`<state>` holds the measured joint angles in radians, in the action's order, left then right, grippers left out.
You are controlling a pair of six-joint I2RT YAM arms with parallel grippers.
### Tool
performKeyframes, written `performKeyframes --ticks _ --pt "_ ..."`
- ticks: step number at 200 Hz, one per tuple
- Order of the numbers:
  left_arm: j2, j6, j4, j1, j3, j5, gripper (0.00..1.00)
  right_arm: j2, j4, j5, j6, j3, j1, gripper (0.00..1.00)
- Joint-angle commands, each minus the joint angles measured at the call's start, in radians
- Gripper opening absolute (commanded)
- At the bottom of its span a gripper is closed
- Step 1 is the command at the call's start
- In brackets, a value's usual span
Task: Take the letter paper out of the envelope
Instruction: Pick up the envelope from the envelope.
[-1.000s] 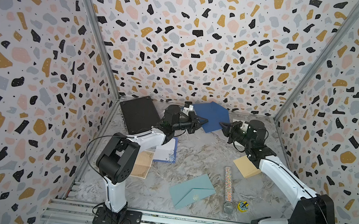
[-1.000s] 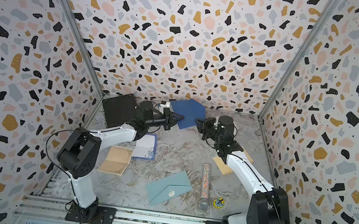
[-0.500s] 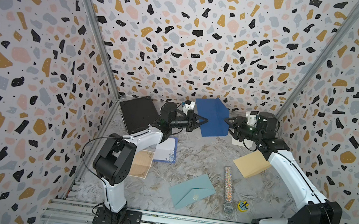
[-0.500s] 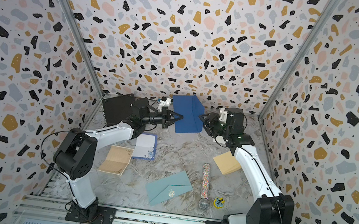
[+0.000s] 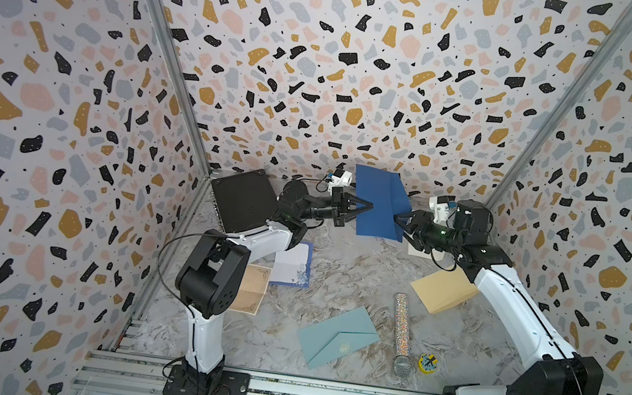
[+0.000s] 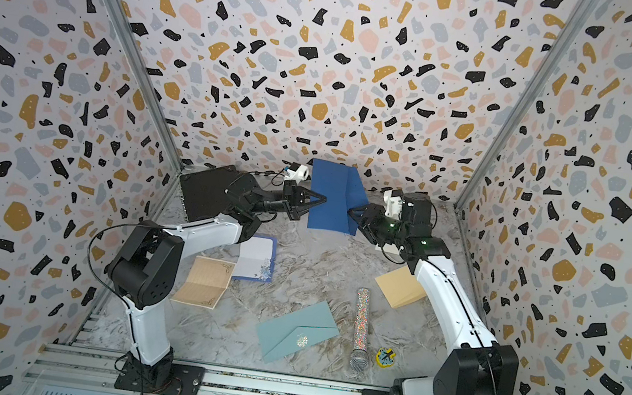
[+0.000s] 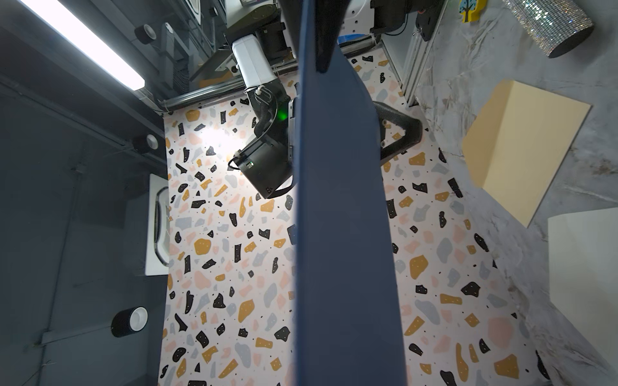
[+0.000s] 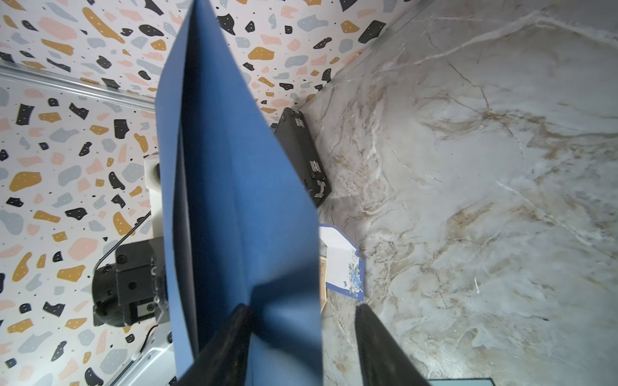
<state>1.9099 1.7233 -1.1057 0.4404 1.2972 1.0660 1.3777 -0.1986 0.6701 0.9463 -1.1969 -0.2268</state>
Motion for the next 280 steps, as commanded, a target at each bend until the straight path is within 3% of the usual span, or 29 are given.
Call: performKeyframes --ticks 1,39,65,119,209,249,255,280 --pt "0.0 0.136 -0.196 -0.003 0.046 0.016 0.0 -0.041 0.144 0.082 0.055 0.06 0.009 0.53" --pt "-0.007 0.058 -0.087 -0.008 0.047 0.051 0.0 -0.048 0.545 0.162 0.331 0.181 0.012 0.54" --pt "0.006 0.054 -0.071 -0.008 0.057 0.063 0.0 -0.048 0.7 0.186 0.469 0.229 0.011 0.55" --pt "0.013 0.039 -0.047 -0.008 0.07 0.066 0.0 -0.076 0.669 0.212 0.457 0.264 0.01 0.51" --pt "0.032 0.034 -0.04 -0.008 0.094 0.071 0.0 -0.076 0.675 0.221 0.456 0.276 0.004 0.37" --pt "0.042 0.006 0.002 -0.008 0.1 0.074 0.0 -0.087 0.661 0.217 0.432 0.276 0.003 0.01" --pt "0.04 -0.007 0.025 -0.008 0.099 0.076 0.0 -0.093 0.618 0.212 0.403 0.266 0.003 0.0" --pt "0.005 -0.133 0.187 -0.015 0.074 0.054 0.35 -0.151 0.213 0.095 0.111 0.169 0.001 0.0"
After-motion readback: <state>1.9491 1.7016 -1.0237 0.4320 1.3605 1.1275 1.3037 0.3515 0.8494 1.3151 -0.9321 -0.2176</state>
